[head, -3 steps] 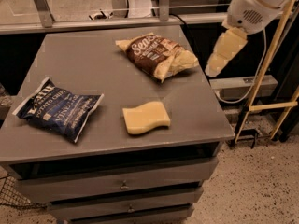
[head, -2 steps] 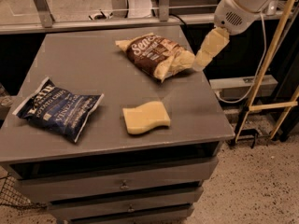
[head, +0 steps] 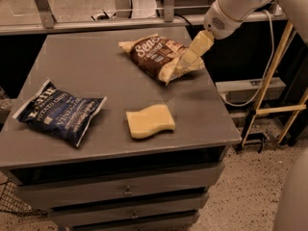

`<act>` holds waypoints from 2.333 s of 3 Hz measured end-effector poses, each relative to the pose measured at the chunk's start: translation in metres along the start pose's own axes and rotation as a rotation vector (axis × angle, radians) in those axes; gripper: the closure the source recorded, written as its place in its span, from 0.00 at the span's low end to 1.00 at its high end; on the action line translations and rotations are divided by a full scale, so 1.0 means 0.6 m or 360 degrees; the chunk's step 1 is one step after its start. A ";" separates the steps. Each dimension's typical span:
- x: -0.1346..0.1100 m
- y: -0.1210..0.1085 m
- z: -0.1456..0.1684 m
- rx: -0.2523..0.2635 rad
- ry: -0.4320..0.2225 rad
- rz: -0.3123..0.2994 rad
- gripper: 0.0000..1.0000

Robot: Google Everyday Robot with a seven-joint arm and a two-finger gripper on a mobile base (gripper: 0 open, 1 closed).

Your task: Move brown chip bag near blue chip bag

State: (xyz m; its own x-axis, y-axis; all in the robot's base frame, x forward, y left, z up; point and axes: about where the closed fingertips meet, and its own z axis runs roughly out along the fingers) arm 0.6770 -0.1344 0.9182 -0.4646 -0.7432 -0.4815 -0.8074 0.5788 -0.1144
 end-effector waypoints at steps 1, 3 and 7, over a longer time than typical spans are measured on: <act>-0.042 0.001 0.062 -0.0072 -0.0038 0.0031 0.00; -0.100 0.018 0.164 -0.0212 -0.0049 0.0030 0.18; -0.196 0.143 0.142 -0.0475 -0.0245 -0.0435 1.00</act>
Offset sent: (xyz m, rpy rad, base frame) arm 0.0679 0.1012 -0.0594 0.1169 0.0955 0.0652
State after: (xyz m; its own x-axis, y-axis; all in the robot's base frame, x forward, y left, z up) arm 0.6933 0.0312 0.8910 -0.1777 -0.7839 -0.5950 -0.9735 0.2285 -0.0104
